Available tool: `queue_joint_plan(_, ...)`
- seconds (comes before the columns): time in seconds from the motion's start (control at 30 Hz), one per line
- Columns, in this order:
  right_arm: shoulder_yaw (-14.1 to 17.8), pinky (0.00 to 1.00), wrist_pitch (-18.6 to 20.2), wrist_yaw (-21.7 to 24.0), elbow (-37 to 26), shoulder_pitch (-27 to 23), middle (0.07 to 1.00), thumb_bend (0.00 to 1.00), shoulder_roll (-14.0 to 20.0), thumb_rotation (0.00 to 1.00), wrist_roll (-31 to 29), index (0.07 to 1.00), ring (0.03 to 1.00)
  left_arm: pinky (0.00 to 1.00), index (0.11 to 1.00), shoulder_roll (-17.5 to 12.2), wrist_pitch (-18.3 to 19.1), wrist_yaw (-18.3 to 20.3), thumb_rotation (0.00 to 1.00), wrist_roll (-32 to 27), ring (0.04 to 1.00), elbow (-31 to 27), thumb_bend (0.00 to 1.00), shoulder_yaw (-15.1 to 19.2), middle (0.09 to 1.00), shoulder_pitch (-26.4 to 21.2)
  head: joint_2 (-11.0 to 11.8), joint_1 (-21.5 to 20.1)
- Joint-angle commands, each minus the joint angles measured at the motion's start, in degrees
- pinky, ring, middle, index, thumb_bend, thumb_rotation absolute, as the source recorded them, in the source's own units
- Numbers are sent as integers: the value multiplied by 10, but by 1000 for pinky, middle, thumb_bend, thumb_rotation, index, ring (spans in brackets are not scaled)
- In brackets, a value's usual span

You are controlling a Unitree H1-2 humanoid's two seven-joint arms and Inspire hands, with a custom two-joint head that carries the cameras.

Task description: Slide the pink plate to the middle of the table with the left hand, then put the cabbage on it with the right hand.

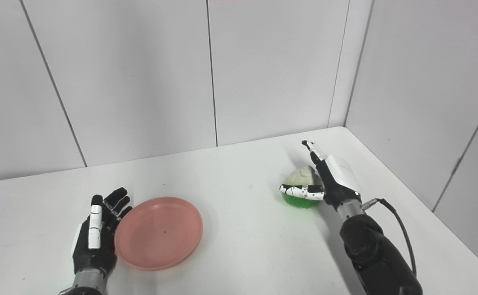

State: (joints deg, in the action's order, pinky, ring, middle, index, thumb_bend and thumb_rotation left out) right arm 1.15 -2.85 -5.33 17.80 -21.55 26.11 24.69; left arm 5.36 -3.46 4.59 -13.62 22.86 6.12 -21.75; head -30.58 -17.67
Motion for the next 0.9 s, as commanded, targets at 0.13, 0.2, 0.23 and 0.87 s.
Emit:
queue_joint_plan(0.13, -5, 783, -16, -5, 4, -22, 962, 1000, 11, 524, -1, 945, 932, 859, 639, -2, 26, -9, 817, 0, 875, 5, 763, 2, 844, 12, -1, 2)
queue_joint_plan(0.2, -8, 792, -15, 1, 12, -21, 976, 1000, 11, 533, -7, 952, 948, 869, 649, -2, 24, -7, 815, -2, 877, 6, 762, 2, 848, 13, -1, 2)
queue_joint_plan(0.23, -9, 793, -17, 1, 16, -21, 982, 1000, 11, 535, -10, 953, 953, 873, 651, -2, 24, -6, 812, -3, 877, 6, 759, 2, 847, 13, -1, 2)
queue_joint_plan(0.87, -75, 617, 33, 55, 9, -17, 858, 1000, 33, 473, 24, 738, 810, 843, 644, -1, 31, -11, 803, 2, 871, -2, 756, 0, 840, 15, -8, 2)
